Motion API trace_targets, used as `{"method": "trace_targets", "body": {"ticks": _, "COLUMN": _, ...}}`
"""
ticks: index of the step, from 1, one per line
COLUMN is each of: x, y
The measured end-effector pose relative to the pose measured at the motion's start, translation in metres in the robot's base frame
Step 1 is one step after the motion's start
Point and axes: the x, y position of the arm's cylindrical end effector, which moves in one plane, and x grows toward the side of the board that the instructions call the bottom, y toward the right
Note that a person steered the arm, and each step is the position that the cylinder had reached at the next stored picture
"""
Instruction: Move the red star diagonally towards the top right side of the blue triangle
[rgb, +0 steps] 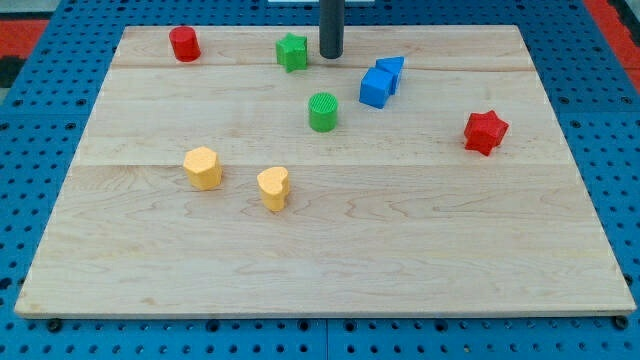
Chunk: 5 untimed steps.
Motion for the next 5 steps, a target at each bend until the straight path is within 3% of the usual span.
{"method": "trace_targets", "body": {"ticks": 3, "x": 0.002, "y": -0.009}}
{"method": "trace_targets", "body": {"ticks": 5, "x": 0.026, "y": 0.037}}
